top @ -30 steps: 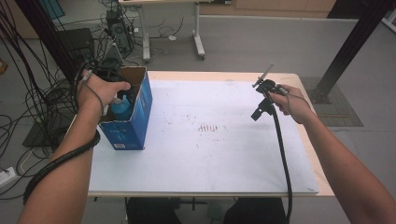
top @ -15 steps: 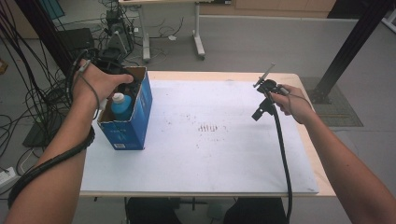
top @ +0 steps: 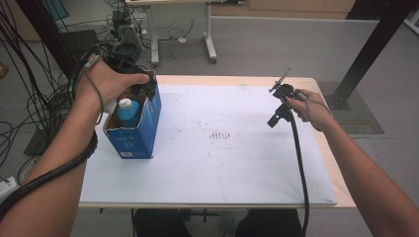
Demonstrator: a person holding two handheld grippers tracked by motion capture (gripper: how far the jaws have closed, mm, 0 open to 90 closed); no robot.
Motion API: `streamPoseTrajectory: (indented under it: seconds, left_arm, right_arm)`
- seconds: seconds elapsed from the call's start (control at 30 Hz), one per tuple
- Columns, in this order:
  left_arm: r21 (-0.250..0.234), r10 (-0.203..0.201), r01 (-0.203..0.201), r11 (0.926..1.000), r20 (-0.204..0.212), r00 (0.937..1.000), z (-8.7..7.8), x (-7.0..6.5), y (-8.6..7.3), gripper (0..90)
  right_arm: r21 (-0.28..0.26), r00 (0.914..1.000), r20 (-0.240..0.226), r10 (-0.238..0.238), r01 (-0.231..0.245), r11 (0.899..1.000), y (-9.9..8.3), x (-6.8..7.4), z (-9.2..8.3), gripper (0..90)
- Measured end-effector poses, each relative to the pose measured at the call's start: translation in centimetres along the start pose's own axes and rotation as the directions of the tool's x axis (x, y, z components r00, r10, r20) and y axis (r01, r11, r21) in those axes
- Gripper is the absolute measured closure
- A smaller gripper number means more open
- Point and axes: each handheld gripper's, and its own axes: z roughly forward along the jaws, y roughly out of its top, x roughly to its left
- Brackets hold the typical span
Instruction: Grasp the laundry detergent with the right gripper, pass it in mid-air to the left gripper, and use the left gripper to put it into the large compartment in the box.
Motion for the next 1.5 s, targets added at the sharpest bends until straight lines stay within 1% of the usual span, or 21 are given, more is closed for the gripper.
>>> streamPoseTrajectory:
  seconds: [0.03,0.07,0.23,0.4,0.5,0.53,0.57,0.63,0.73,0.83,0.93,1.07,1.17,1.2,1.23,1.3,1.37,1.4,1.43,1.47,1.5]
  left_arm:
    - [0.000,0.006,-0.006,1.0000,0.004,1.0000,-0.1,-0.3,0.0,12.2]
    - [0.001,0.030,-0.030,0.9996,0.003,0.9996,-0.2,-0.7,-0.1,11.8]
    - [-0.005,0.076,-0.075,0.9971,0.022,0.9969,-0.4,-2.3,-0.2,11.3]
    - [0.004,0.129,-0.129,0.9916,0.051,0.9904,-0.4,-4.0,-0.5,11.3]
    - [0.009,0.166,-0.167,0.9858,0.077,0.9830,-0.4,-5.2,-0.8,11.3]
    - [0.011,0.186,-0.187,0.9823,0.083,0.9791,-0.3,-5.8,-0.9,11.3]
    - [0.013,0.193,-0.195,0.9808,0.088,0.9772,-0.3,-6.1,-0.9,11.3]
    - [0.021,0.212,-0.216,0.9762,0.110,0.9710,0.0,-7.0,-1.1,11.3]
    - [0.029,0.249,-0.255,0.9664,0.134,0.9591,0.6,-8.5,-1.2,11.3]
    - [0.042,0.274,-0.282,0.9585,0.135,0.9522,1.3,-9.8,-1.4,11.3]
    - [0.055,0.309,-0.318,0.9466,0.131,0.9422,1.9,-11.0,-1.6,11.4]
    - [0.057,0.337,-0.348,0.9358,0.142,0.9305,2.2,-12.3,-1.9,11.4]
    - [0.061,0.351,-0.362,0.9302,0.143,0.9256,2.5,-13.0,-2.1,11.4]
    - [0.064,0.358,-0.370,0.9268,0.147,0.9221,2.6,-13.3,-2.1,11.4]
    - [0.066,0.360,-0.372,0.9258,0.149,0.9211,2.6,-13.4,-2.2,11.4]
    - [0.076,0.371,-0.384,0.9203,0.146,0.9173,2.8,-13.7,-2.2,11.4]
    - [0.077,0.369,-0.383,0.9207,0.145,0.9179,2.9,-13.9,-2.2,11.4]
    - [0.082,0.377,-0.391,0.9170,0.146,0.9148,3.0,-14.0,-2.2,11.4]
    - [0.085,0.380,-0.394,0.9152,0.147,0.9134,3.0,-14.1,-2.2,11.4]
    - [0.085,0.378,-0.392,0.9161,0.146,0.9145,3.1,-14.2,-2.3,11.4]
    - [0.089,0.382,-0.397,0.9136,0.144,0.9127,3.2,-14.2,-2.3,11.4]
  right_arm:
    - [-0.002,1.0000,-0.001,0.004,-0.004,1.000,0.0,0.0,0.0,4.4]
    - [-0.003,1.0000,-0.001,-0.001,0.001,1.000,-0.1,0.0,0.0,4.4]
    - [0.000,1.0000,0.004,0.006,-0.006,1.000,-0.1,0.1,-0.2,4.4]
    - [0.001,1.0000,0.006,0.002,-0.002,1.000,-0.1,0.2,-0.3,4.5]
    - [0.001,0.9999,0.010,0.005,-0.005,1.000,-0.3,0.2,-0.4,4.5]
    - [0.000,0.9999,0.010,0.007,-0.007,1.000,-0.3,0.2,-0.5,4.4]
    - [0.001,0.9999,0.011,0.009,-0.009,1.000,-0.3,0.2,-0.5,4.4]
    - [0.002,0.9999,0.012,0.010,-0.010,1.000,-0.4,0.2,-0.6,4.5]
    - [-0.003,0.9999,0.009,0.014,-0.014,1.000,-0.5,0.2,-0.6,4.4]
    - [-0.004,0.9999,0.006,0.015,-0.015,1.000,-0.6,0.2,-0.6,4.5]
    - [-0.010,0.9998,0.007,0.018,-0.018,1.000,-0.6,0.3,-0.8,4.4]
    - [-0.011,0.9997,0.002,0.026,-0.026,1.000,-0.9,0.3,-0.8,4.5]
    - [-0.014,0.9995,-0.001,0.030,-0.030,0.999,-1.0,0.3,-0.9,4.4]
    - [-0.014,0.9996,0.000,0.030,-0.030,0.999,-1.1,0.3,-1.0,4.5]
    - [-0.009,0.9996,0.002,0.029,-0.029,1.000,-1.2,0.3,-1.0,4.5]
    - [-0.014,0.9994,0.004,0.034,-0.034,0.999,-1.3,0.3,-1.2,4.4]
    - [-0.015,0.9993,0.007,0.037,-0.037,0.999,-1.4,0.2,-1.3,4.5]
    - [-0.014,0.9993,0.008,0.036,-0.036,0.999,-1.5,0.2,-1.3,4.5]
    - [-0.015,0.9993,0.007,0.037,-0.037,0.999,-1.5,0.1,-1.4,4.4]
    - [-0.016,0.9992,0.009,0.039,-0.038,0.999,-1.6,0.1,-1.4,4.4]
    - [-0.016,0.9992,0.011,0.039,-0.039,0.999,-1.6,0.1,-1.4,4.4]
